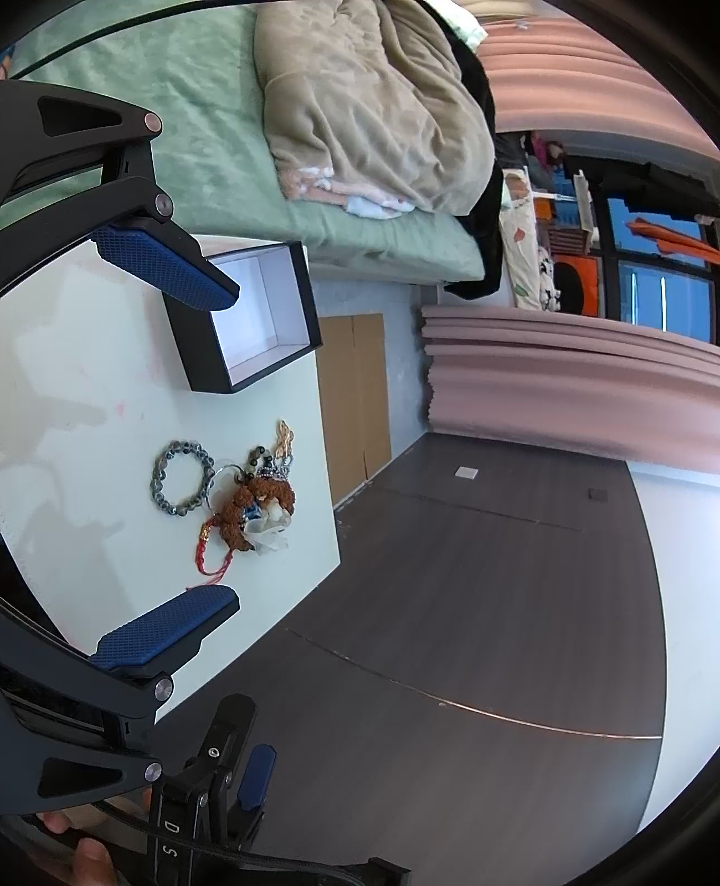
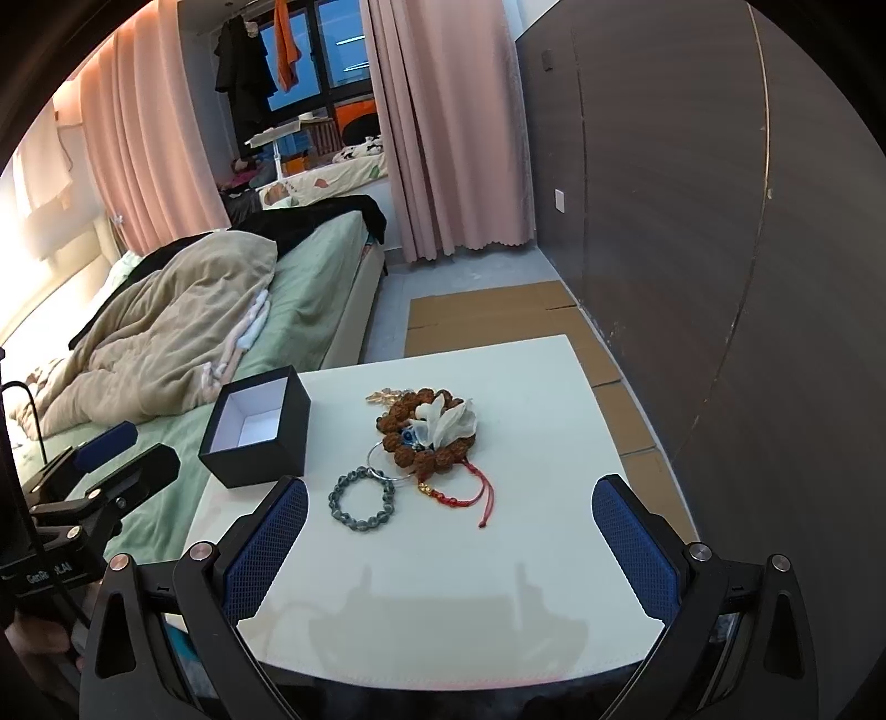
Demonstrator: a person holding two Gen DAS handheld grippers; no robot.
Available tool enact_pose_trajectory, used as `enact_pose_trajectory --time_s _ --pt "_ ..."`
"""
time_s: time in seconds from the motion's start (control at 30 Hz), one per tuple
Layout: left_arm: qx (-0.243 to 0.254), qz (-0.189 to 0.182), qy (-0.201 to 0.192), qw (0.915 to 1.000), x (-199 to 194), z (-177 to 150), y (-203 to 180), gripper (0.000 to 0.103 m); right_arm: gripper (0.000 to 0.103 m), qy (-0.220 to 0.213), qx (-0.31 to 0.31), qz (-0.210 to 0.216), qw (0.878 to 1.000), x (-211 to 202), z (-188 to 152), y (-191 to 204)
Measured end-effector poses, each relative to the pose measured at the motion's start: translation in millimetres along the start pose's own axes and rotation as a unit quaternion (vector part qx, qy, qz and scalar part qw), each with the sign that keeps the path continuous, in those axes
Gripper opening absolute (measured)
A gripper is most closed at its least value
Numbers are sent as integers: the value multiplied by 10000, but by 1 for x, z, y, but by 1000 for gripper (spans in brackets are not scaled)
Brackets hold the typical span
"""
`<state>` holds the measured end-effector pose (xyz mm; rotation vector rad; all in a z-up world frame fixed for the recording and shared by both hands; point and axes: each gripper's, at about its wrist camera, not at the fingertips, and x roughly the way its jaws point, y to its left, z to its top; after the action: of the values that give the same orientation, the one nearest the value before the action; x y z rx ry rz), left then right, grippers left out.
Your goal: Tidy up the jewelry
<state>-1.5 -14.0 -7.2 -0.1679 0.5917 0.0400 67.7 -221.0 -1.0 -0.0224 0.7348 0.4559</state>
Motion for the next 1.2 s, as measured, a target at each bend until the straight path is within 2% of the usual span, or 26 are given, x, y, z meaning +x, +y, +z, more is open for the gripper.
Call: enact_pose_trajectory --time_s 0.77,0.87,0.97,1.1,1.2 --pt "35 -8 -6 10000 3 1 4 99 103 -115 217 -153 9996 -4 5 -16" --pt "40 -5 -1 10000 4 0 4 99 98 -246 256 -126 9993 -3 3 -20" --pt "-37 -42 31 10000 7 1 5 99 98 -120 371 -255 9989 8 3 -28" --pt "-139 -120 119 9998 16 6 6 99 98 25 761 -25 9971 20 7 -43" --pt "-135 -96 108 9998 24 11 4 99 98 5 828 -151 9965 24 11 -47"
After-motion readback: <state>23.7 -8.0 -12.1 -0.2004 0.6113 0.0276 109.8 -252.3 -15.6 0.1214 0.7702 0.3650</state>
